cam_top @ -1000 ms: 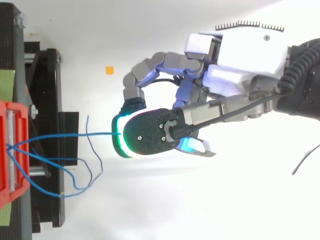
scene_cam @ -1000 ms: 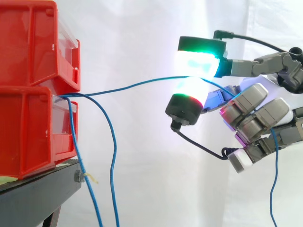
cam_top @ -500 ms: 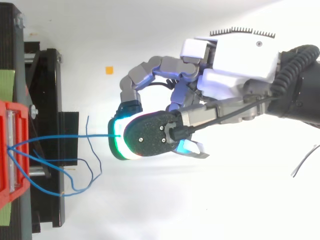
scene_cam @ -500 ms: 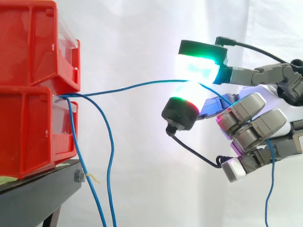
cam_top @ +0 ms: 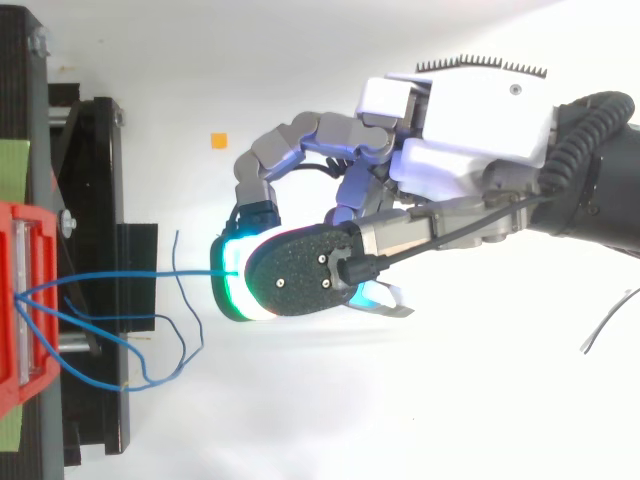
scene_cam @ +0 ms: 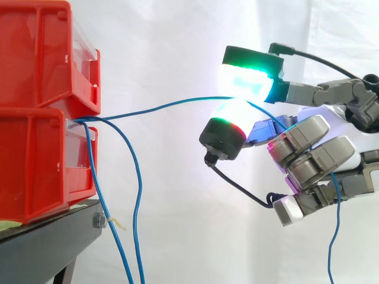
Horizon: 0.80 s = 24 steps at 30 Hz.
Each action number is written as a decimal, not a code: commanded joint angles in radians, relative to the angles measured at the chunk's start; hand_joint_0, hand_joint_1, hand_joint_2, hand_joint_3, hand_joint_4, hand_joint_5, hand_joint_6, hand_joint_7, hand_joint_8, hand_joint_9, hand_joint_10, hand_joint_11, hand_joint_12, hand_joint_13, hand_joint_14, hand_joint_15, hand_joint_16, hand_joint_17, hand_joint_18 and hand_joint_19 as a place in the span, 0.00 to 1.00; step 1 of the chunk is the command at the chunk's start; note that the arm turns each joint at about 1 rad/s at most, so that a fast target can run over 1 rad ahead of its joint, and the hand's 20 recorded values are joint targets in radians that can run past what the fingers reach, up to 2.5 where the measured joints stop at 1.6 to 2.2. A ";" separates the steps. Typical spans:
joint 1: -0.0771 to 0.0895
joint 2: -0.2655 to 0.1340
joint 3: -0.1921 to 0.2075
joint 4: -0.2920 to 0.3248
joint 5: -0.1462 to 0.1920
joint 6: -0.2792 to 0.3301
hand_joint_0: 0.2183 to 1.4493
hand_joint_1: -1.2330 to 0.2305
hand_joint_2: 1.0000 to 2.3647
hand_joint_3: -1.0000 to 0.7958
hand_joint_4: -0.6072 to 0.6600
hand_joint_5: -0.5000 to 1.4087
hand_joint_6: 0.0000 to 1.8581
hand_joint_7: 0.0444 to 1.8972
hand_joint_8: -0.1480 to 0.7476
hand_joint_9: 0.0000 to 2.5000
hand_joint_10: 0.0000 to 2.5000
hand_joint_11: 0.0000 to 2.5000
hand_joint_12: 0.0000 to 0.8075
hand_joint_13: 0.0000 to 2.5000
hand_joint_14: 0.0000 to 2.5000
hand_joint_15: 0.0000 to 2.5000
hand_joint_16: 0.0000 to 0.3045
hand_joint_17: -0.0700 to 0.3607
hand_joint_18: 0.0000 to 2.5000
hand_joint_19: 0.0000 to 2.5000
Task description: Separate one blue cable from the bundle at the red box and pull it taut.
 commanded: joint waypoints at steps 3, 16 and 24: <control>0.001 0.000 0.000 0.001 0.000 0.000 0.42 0.31 0.01 0.41 0.42 0.17 0.51 0.61 0.55 0.56 0.00 0.65 0.46 0.63 0.01 0.64 0.19 0.46 0.39 0.27; -0.001 0.000 0.000 0.001 0.000 0.000 0.42 0.31 0.01 0.40 0.42 0.17 0.51 0.60 0.56 0.56 0.00 0.65 0.46 0.63 0.01 0.63 0.19 0.46 0.39 0.28; -0.001 0.000 0.000 0.001 0.000 0.000 0.42 0.31 0.01 0.41 0.42 0.17 0.51 0.60 0.55 0.56 0.00 0.65 0.45 0.62 0.01 0.63 0.18 0.45 0.39 0.28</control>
